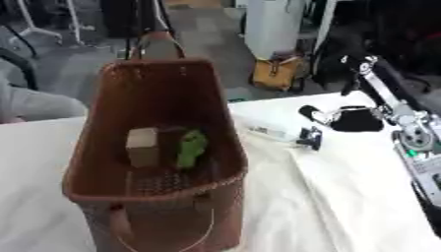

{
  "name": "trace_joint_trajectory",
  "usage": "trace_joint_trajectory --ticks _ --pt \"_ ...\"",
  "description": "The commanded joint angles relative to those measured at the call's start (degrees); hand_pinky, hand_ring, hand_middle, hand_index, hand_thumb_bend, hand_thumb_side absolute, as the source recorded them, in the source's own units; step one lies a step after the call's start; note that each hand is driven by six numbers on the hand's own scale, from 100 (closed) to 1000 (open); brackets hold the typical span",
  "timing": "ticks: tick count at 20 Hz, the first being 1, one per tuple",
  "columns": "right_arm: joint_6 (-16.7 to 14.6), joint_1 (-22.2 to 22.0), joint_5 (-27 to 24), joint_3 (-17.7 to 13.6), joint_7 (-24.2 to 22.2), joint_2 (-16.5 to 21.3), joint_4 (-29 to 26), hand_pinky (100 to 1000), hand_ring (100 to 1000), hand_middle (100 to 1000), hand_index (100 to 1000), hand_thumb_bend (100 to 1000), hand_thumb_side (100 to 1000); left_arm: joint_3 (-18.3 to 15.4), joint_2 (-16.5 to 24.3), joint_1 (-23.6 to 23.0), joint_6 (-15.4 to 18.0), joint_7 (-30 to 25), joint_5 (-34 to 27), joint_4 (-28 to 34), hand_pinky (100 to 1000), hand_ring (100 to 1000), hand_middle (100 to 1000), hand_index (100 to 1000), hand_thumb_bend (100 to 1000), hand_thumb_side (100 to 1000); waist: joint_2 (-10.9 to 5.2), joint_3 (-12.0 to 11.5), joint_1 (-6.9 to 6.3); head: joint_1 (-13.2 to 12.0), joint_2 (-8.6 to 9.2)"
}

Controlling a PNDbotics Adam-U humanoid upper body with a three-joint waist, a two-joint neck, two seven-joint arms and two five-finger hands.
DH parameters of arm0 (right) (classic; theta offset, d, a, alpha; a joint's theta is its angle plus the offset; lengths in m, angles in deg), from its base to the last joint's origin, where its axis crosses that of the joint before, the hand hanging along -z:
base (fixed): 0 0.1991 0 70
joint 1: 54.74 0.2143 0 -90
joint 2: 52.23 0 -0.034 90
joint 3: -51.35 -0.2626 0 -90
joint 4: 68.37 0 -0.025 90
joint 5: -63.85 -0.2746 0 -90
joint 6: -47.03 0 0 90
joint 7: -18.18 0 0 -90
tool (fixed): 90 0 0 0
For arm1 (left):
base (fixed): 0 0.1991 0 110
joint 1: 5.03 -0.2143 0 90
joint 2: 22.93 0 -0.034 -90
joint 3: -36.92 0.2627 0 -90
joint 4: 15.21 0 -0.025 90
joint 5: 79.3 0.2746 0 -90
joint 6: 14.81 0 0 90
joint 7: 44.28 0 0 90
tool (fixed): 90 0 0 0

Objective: Pick up objects on the table and place them in the box.

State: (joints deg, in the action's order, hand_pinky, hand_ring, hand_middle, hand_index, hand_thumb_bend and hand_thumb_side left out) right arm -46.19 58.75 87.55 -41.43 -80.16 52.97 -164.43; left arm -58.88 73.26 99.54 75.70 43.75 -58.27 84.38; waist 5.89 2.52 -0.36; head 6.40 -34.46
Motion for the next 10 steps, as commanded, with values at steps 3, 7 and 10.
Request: trace_joint_trajectory --ticks 3,7,10 --pt "-0.2 1.1 -0.1 -0.3 -0.3 2.5 -0.3 486 654 710 795 616 241 -0.2 1.6 0.9 0.1 -0.1 0.1 1.3 680 689 737 827 655 421 -0.41 0.1 -0.10 -0.1 1.08" --pt "-0.2 1.3 -0.2 -0.3 -0.3 2.6 -0.1 486 654 710 795 617 241 -0.1 1.6 0.9 0.1 -0.2 0.1 1.3 680 690 737 827 657 421 -0.40 0.1 -0.11 0.0 1.20" --pt "-0.3 2.6 -0.2 0.3 -1.1 3.5 1.5 491 658 714 798 617 242 -0.1 1.6 0.9 0.1 -0.3 0.1 1.4 680 690 738 827 655 422 -0.42 -0.1 -0.06 0.0 0.85"
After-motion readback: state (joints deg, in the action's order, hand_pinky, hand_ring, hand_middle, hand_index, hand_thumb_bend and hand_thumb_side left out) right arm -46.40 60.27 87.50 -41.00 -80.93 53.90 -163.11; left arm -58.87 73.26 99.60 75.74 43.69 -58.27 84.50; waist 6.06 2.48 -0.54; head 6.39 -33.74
